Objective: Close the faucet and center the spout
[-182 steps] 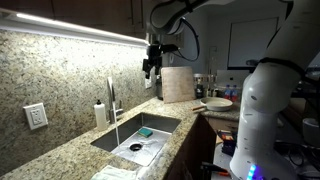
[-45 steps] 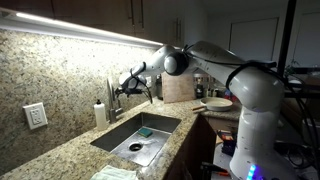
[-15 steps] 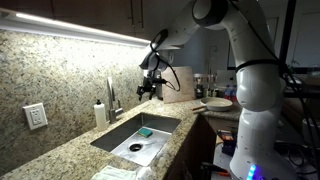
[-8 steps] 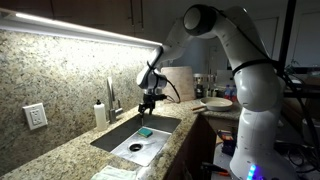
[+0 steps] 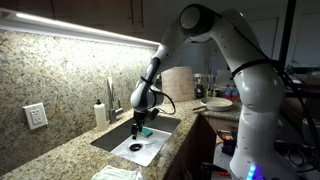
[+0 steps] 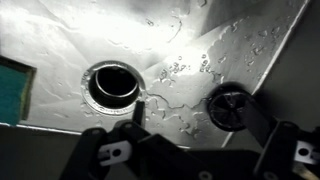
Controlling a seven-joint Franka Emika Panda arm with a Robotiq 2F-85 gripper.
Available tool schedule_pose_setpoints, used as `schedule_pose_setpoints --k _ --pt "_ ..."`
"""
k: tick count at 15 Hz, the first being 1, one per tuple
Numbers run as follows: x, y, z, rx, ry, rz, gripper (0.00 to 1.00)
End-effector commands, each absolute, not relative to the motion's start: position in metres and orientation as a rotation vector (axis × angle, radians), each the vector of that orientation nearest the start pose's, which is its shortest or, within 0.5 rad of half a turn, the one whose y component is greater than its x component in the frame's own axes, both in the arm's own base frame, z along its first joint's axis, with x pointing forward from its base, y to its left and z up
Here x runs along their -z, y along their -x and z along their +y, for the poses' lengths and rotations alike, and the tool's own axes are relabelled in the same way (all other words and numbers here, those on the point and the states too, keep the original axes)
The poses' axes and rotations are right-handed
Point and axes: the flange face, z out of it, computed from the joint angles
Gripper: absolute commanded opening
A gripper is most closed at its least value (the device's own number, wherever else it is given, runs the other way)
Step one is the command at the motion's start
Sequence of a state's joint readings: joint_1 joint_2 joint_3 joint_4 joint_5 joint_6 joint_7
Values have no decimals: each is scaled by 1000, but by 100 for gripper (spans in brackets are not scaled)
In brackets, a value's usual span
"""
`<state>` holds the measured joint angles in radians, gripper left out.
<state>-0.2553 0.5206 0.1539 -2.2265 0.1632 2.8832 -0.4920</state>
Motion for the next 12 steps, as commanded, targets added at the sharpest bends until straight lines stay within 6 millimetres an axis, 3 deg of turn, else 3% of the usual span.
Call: schedule_pose_setpoints --k 1,6,9,12 --pt "-171 -526 -26 298 3040 -526 100" --pt "-202 -514 12 394 3046 -735 100" --pt "-225 -506 22 535 3040 -816 100" --pt "-248 -499 26 690 3029 -771 100"
